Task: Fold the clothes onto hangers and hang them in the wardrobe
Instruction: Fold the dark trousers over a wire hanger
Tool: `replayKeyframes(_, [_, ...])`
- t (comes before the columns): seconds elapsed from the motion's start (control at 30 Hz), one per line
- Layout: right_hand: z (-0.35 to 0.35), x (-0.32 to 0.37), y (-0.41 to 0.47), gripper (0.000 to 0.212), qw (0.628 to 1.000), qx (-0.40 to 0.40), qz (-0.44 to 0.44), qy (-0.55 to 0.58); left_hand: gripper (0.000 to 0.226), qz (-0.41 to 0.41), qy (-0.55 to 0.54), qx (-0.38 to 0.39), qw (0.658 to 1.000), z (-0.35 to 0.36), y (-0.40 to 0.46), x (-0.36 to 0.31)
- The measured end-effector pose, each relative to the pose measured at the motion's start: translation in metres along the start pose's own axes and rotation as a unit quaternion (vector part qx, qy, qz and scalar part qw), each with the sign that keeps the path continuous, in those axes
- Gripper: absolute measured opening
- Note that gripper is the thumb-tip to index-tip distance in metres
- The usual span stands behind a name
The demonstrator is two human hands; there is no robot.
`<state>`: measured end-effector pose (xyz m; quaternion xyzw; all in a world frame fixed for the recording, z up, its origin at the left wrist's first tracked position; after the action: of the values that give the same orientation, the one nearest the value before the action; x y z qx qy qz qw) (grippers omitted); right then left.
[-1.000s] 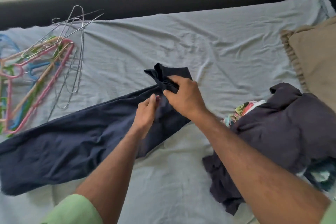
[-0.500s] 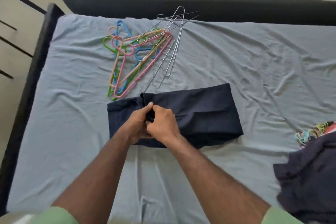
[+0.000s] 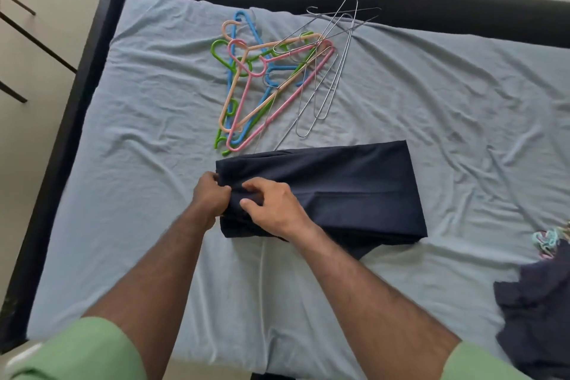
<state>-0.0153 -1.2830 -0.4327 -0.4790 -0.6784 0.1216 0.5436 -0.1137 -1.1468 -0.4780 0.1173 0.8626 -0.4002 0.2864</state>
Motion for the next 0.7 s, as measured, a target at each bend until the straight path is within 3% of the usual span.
replayKeyframes(0.07, [-0.030,-0.017,0.004,0.029,0.995,-0.095,-0.005,0.007,0.046,0.043,0.113,-0.051,0.991,-0.013,-0.006,-0.014])
replayKeyframes(0.1, [-0.047,-0.028,0.005,0.030,0.990,-0.143,-0.006,-0.005,0.054,0.112,0.204,-0.080,0.969,-0.016,-0.009,-0.033])
replayKeyframes(0.13, [-0.062,-0.039,0.006,0.033,0.983,-0.181,-0.007,-0.024,0.058,0.205,0.309,-0.099,0.923,-0.010,-0.015,-0.058])
replayKeyframes(0.2, [-0.087,-0.056,0.010,0.041,0.972,-0.224,-0.013,-0.069,0.059,0.393,0.448,-0.081,0.799,0.030,-0.033,-0.103])
replayKeyframes(0.23, [-0.095,-0.062,0.013,0.044,0.969,-0.228,-0.016,-0.094,0.057,0.445,0.474,-0.035,0.759,0.056,-0.038,-0.114])
replayKeyframes(0.27, [-0.099,-0.068,0.019,0.046,0.968,-0.218,-0.019,-0.126,0.056,0.464,0.488,0.024,0.739,0.081,-0.039,-0.118])
replayKeyframes(0.33, [-0.093,-0.076,0.030,0.059,0.963,-0.160,-0.013,-0.217,0.069,0.424,0.510,0.125,0.738,0.114,-0.030,-0.109])
replayKeyframes(0.43, [-0.087,-0.099,0.041,0.092,0.948,-0.077,0.034,-0.308,0.115,0.315,0.528,0.206,0.761,0.130,-0.010,-0.070])
replayKeyframes(0.57, [-0.100,-0.139,0.052,0.118,0.927,-0.052,0.060,-0.366,0.139,0.273,0.562,0.204,0.754,0.122,0.003,-0.040])
replayKeyframes(0.7, [-0.142,-0.184,0.052,0.126,0.933,-0.084,0.116,-0.330,0.147,0.258,0.564,0.200,0.758,0.126,0.008,-0.041])
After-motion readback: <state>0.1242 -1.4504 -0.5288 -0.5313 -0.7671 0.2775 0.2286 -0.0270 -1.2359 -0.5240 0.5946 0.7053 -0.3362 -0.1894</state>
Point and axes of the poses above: each hand's wrist, its own y-axis towards the middle knuckle, its own z-axis out of the palm, x = y × z, the point moved 10 cm from there along y, towards the middle knuckle, and after that the axes turned 14 degrees about z, right-handed, at the moved point
